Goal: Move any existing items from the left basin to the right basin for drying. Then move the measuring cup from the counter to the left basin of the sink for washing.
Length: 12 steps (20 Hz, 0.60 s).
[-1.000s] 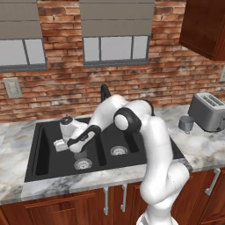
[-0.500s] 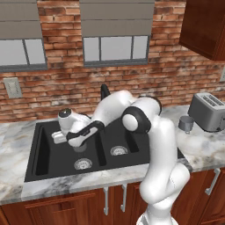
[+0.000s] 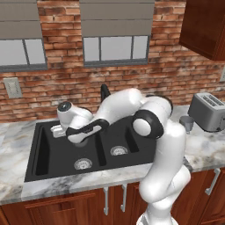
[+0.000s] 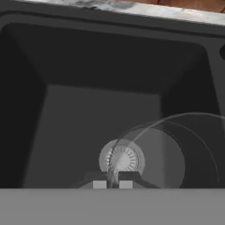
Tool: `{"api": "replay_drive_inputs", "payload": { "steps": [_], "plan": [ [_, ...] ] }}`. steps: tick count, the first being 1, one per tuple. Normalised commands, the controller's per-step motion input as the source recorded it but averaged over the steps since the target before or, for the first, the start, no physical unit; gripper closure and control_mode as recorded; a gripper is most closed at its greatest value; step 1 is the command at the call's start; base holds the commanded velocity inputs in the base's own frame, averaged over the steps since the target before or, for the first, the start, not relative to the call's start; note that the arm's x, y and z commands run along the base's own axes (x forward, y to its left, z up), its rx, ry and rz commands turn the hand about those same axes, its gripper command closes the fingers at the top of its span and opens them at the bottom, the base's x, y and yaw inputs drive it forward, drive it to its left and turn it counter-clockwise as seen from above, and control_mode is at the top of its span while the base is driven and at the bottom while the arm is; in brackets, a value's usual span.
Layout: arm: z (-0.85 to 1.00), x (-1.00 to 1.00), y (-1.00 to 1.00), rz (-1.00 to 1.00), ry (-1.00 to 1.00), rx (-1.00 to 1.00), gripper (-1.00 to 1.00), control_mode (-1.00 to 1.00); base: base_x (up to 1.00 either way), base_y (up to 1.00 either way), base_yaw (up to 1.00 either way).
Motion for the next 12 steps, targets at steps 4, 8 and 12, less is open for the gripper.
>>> {"api": "replay_drive_inputs", "payload": {
  "steps": [4,8,12],
  "plan": [
    [0.46,-0.25,-0.18,-0.05,-0.04,0.02,1.0,-1.0,0.0,0.0,0.0],
    [0.38,-0.26,-0.32,-0.05,-0.02,0.03,1.0,-1.0,0.0,0.0,0.0],
    [0.35,-0.3,-0.35,-0.05,-0.02,0.05,1.0,-1.0,0.0,0.0,0.0]
  ]
}}
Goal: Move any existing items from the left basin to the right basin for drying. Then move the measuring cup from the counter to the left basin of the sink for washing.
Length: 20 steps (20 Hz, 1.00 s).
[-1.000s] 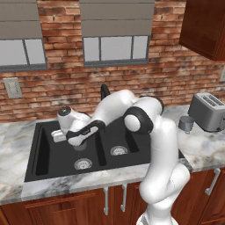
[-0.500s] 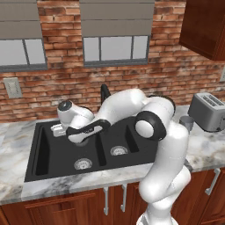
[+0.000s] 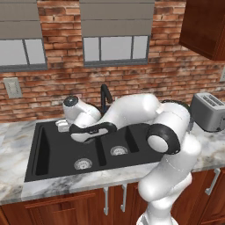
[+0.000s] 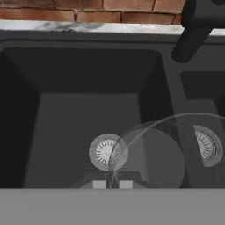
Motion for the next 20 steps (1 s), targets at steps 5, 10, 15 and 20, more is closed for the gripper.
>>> {"api": "replay_drive_inputs", "payload": {
  "steps": [5,10,15,20],
  "plan": [
    [0.4,-0.2,-0.33,-0.06,0.0,0.04,1.0,-1.0,0.0,0.0,0.0],
    [0.4,-0.3,-0.34,-0.06,-0.02,0.05,1.0,-1.0,0.0,0.0,0.0],
    [0.28,-0.29,-0.35,-0.06,0.0,0.05,1.0,-1.0,0.0,0.0,0.0],
    [0.13,-0.31,-0.39,-0.07,0.0,0.04,1.0,-1.0,0.0,0.0,0.0]
  ]
}}
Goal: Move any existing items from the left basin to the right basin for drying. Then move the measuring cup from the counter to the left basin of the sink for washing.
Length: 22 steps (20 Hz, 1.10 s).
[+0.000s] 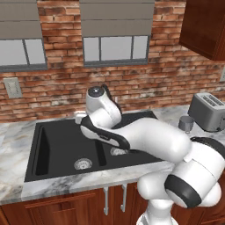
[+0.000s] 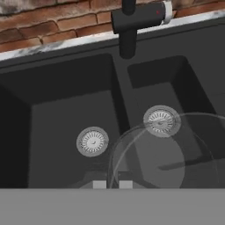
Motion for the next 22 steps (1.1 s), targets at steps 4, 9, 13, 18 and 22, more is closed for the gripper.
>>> {"api": "replay_drive_inputs", "payload": {
  "steps": [4,9,13,18,22],
  "plan": [
    [0.11,-0.35,-0.47,-0.08,0.0,0.03,1.0,-1.0,0.0,0.0,0.0],
    [0.17,-0.23,-0.41,-0.11,0.0,0.02,1.0,-1.0,0.0,0.0,0.0],
    [0.06,-0.05,-0.46,-0.09,0.01,0.03,1.0,-1.0,0.0,0.0,0.0],
    [0.0,0.0,-0.49,-0.05,0.03,0.06,1.0,-1.0,0.0,0.0,0.0],
    [0.0,0.0,-0.43,-0.01,0.01,0.07,1.0,-1.0,0.0,0.0,0.0]
  ]
}}
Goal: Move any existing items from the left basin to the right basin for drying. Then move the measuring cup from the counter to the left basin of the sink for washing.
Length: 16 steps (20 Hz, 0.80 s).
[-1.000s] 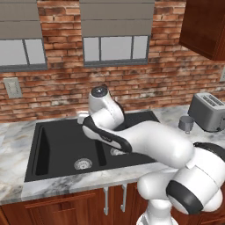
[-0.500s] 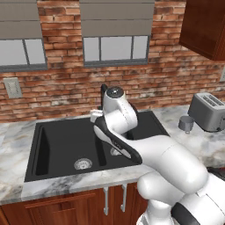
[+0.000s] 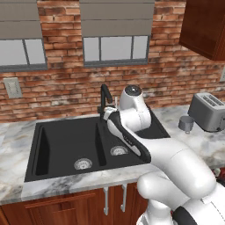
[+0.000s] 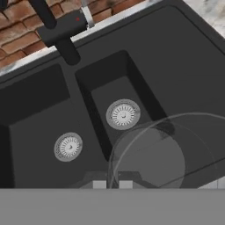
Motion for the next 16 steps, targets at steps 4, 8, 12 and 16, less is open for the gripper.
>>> {"api": "replay_drive_inputs", "payload": {
  "steps": [4,8,12,16],
  "plan": [
    [-0.02,0.0,-0.42,0.0,0.0,0.07,1.0,-1.0,0.0,0.0,0.0],
    [-0.12,0.03,-0.29,0.0,0.0,0.02,1.0,-1.0,0.0,0.0,0.0],
    [-0.2,0.09,-0.18,0.0,0.01,0.0,1.0,-1.0,0.0,0.0,0.0],
    [-0.21,0.19,-0.05,0.0,0.03,0.0,1.0,-1.0,0.0,0.0,0.0]
  ]
}}
